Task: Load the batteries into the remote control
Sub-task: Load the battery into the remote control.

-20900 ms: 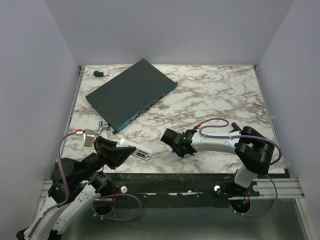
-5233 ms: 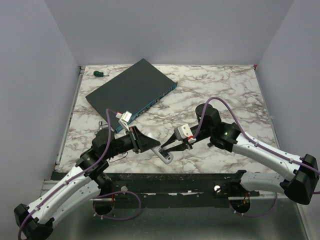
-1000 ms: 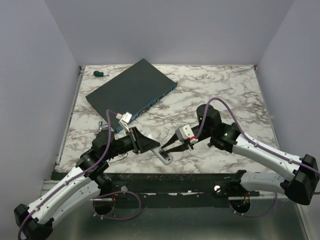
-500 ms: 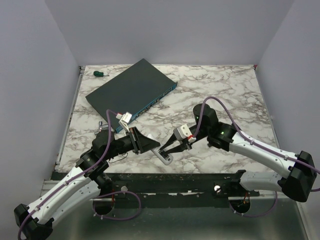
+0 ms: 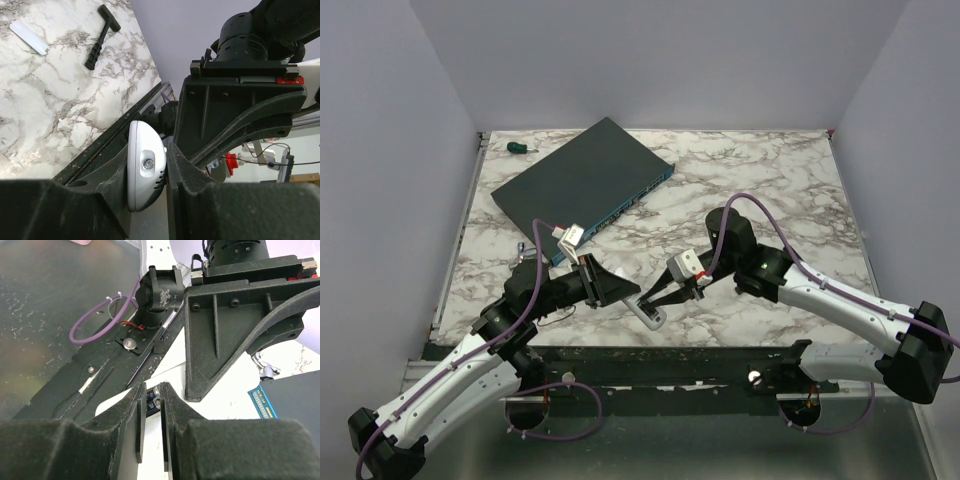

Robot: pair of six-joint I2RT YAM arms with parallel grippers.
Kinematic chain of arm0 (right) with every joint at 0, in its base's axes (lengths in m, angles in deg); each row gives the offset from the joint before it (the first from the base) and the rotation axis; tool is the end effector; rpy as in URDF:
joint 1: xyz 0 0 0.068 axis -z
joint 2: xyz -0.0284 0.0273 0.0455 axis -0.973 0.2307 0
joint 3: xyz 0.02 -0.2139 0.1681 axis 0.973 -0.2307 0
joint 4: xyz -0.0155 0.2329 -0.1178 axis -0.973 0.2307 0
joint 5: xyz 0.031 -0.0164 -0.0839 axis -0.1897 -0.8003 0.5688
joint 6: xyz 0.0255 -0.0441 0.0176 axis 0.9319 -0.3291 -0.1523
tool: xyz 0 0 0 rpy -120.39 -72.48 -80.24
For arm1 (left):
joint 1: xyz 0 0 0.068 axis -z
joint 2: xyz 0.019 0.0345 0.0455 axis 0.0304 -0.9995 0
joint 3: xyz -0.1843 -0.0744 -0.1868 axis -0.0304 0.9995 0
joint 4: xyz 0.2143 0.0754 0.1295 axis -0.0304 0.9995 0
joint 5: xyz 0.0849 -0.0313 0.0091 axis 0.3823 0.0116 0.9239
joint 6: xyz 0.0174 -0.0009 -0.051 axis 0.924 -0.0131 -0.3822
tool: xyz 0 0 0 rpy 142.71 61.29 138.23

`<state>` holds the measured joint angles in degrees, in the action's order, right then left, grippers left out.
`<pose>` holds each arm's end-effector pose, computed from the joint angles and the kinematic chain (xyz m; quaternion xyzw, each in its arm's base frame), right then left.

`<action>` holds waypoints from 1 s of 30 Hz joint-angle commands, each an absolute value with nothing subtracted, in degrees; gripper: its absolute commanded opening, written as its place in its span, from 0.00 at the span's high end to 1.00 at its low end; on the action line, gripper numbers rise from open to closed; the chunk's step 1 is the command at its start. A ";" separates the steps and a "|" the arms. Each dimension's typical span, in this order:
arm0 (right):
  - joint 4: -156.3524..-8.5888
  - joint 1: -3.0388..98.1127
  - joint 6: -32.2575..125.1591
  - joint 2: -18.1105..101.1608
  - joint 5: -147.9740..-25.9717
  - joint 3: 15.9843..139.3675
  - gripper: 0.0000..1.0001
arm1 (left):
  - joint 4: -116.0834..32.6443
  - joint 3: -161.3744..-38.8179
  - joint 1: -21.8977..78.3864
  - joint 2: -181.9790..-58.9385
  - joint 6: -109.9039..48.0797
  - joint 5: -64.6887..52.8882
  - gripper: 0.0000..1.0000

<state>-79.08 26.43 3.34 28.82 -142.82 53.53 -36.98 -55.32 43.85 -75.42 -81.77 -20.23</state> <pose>0.1410 0.2191 0.3131 -0.6973 0.3054 0.4886 0.4262 0.0996 -0.1083 0.2837 0.0013 0.7384 -0.6097 0.2882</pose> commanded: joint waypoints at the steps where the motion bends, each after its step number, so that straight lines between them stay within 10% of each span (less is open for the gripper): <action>1: -77.38 26.57 1.85 29.34 -142.50 54.69 0.77 | -38.88 -55.23 43.76 -74.47 -82.09 -20.49 1.00; 30: -74.88 26.63 3.85 29.61 -134.86 51.74 0.84 | -39.32 -54.04 43.76 -70.06 -81.30 -18.45 1.00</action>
